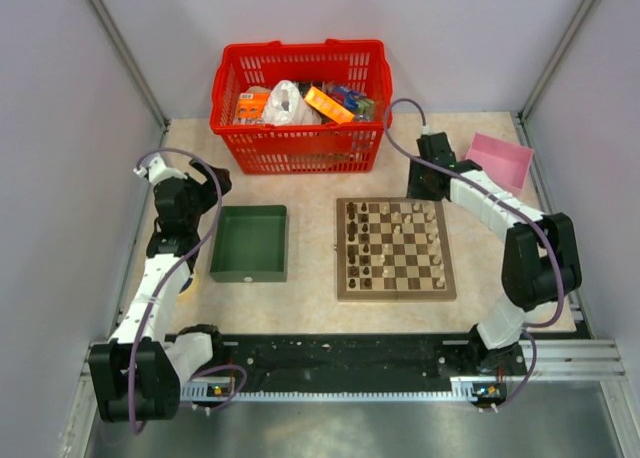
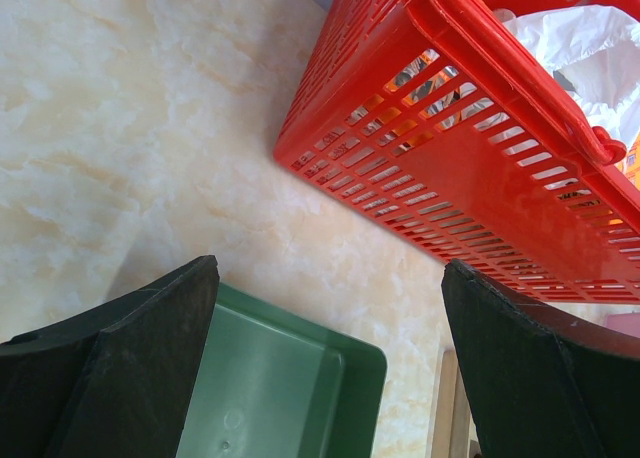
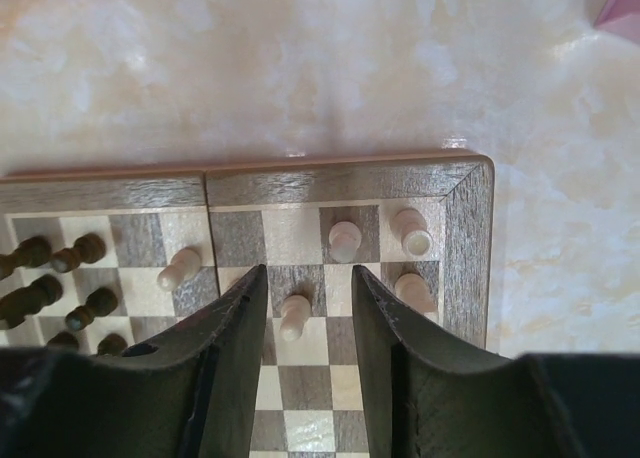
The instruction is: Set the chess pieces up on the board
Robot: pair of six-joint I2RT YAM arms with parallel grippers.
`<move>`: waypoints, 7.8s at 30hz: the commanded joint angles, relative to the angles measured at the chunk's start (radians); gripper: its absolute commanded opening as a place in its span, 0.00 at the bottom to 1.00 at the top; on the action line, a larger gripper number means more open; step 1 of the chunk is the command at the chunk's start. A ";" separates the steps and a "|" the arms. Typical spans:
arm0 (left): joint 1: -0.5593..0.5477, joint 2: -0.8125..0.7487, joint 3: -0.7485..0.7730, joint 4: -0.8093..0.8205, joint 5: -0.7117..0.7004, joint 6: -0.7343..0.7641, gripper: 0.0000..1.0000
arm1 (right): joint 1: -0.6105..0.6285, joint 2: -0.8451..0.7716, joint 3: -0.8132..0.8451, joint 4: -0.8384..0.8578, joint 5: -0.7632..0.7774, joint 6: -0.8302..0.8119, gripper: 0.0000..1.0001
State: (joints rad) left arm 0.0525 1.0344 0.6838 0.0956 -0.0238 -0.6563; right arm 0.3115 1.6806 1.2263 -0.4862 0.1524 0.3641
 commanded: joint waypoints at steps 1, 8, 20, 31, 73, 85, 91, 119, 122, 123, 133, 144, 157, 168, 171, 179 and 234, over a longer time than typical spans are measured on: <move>0.009 -0.014 0.020 0.039 -0.002 0.001 0.99 | 0.000 -0.090 0.016 0.020 -0.056 -0.019 0.40; 0.009 -0.019 0.019 0.036 -0.001 0.000 0.99 | 0.034 -0.098 -0.022 0.003 -0.066 -0.004 0.40; 0.010 -0.022 0.011 0.042 0.004 -0.006 0.99 | 0.052 -0.067 -0.079 -0.006 -0.082 0.009 0.34; 0.012 -0.010 0.014 0.047 0.005 -0.008 0.99 | 0.060 -0.019 -0.074 -0.005 -0.102 0.013 0.31; 0.013 -0.008 0.011 0.044 0.004 -0.003 0.99 | 0.038 -0.048 -0.085 -0.029 0.036 -0.004 0.12; 0.014 -0.007 0.011 0.044 0.004 -0.002 0.99 | 0.024 -0.041 -0.097 -0.026 0.055 -0.005 0.11; 0.014 -0.007 0.013 0.043 0.002 0.000 0.99 | 0.017 -0.039 -0.099 -0.025 0.053 -0.008 0.12; 0.015 0.003 0.011 0.056 0.013 -0.008 0.99 | 0.009 -0.044 -0.097 -0.023 0.021 -0.021 0.25; 0.015 0.003 0.016 0.056 0.015 -0.008 0.99 | 0.009 -0.062 -0.082 -0.023 0.003 -0.027 0.27; 0.014 0.003 0.016 0.055 0.013 -0.008 0.99 | 0.008 -0.070 -0.077 -0.023 -0.004 -0.030 0.27; 0.015 0.003 0.016 0.059 0.018 -0.009 0.99 | 0.009 -0.140 -0.019 -0.045 -0.053 -0.047 0.32; 0.015 0.000 0.008 0.062 0.018 -0.013 0.99 | 0.077 -0.085 -0.004 -0.023 -0.106 -0.021 0.33; 0.018 -0.007 0.007 0.044 0.001 -0.002 0.99 | 0.121 0.037 0.033 0.000 -0.093 -0.016 0.33; 0.021 -0.002 0.005 0.046 0.005 0.000 0.99 | 0.123 0.060 0.027 0.018 -0.074 -0.017 0.25; 0.023 -0.005 0.006 0.046 0.002 0.000 0.99 | 0.124 0.060 0.027 0.018 -0.076 -0.017 0.22; 0.021 -0.007 0.005 0.046 0.007 -0.002 0.99 | 0.123 0.060 0.025 0.017 -0.079 -0.019 0.29; 0.024 -0.005 0.000 0.064 0.042 -0.017 0.99 | 0.023 -0.197 -0.243 0.018 -0.010 -0.019 0.13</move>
State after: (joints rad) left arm 0.0708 1.0370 0.6834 0.1059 0.0078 -0.6712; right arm 0.3401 1.4605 0.9737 -0.5114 0.1558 0.3588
